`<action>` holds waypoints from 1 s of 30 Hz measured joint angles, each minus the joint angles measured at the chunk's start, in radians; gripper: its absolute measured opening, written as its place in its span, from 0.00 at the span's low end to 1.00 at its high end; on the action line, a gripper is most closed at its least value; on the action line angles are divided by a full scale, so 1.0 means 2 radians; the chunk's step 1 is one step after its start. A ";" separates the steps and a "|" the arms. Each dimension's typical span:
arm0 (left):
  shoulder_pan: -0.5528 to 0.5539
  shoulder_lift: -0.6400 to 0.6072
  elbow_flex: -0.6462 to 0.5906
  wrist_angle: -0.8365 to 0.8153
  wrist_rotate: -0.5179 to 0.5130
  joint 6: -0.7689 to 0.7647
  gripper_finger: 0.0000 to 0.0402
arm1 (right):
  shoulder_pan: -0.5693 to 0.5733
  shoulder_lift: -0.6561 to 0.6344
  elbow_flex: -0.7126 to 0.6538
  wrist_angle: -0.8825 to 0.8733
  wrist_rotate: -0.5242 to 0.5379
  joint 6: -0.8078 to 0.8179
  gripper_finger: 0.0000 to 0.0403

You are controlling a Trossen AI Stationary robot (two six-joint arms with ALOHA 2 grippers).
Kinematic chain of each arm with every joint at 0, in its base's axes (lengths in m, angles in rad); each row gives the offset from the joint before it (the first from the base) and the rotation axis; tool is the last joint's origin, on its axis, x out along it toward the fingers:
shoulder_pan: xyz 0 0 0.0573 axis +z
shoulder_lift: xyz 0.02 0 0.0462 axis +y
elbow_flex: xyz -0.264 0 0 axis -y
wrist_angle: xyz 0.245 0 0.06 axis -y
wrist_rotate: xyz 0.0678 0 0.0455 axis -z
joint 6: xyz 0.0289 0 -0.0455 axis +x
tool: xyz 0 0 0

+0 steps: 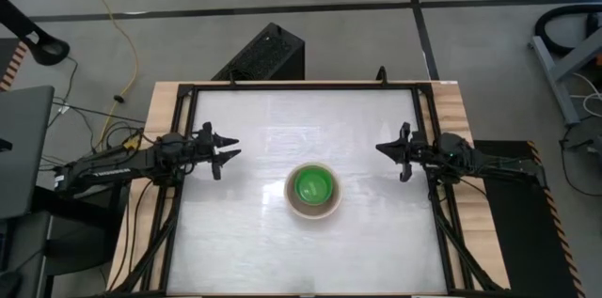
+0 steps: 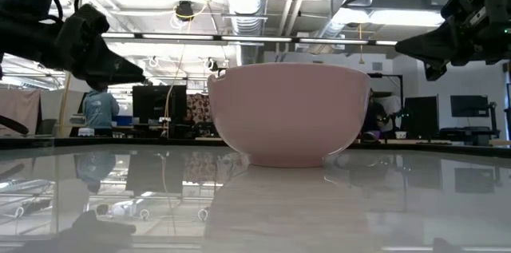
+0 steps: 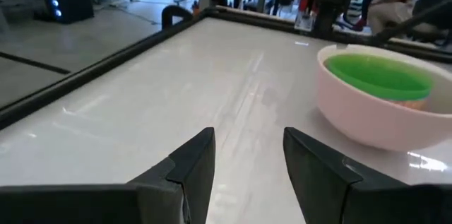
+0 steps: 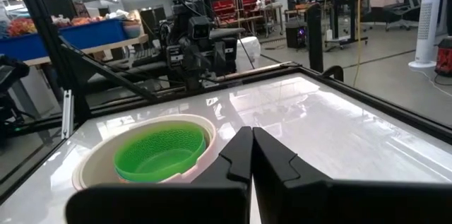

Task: Nest bowls inside each other
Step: Return to Home Position

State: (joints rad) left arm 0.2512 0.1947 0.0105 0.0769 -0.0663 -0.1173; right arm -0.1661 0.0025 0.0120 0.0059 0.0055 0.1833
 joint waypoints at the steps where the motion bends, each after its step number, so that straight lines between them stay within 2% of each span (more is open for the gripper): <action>1: 0.000 0.000 0.000 -0.004 -0.001 0.000 0.39 | 0.000 0.000 0.000 0.000 0.000 0.000 0.07; 30: 0.000 0.001 -0.001 -0.022 -0.001 0.000 0.39 | 0.000 0.000 0.000 0.000 -0.001 0.001 0.07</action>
State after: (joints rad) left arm 0.2516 0.1963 0.0093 0.0338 -0.0681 -0.1169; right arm -0.1661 0.0025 0.0116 0.0051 0.0042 0.1844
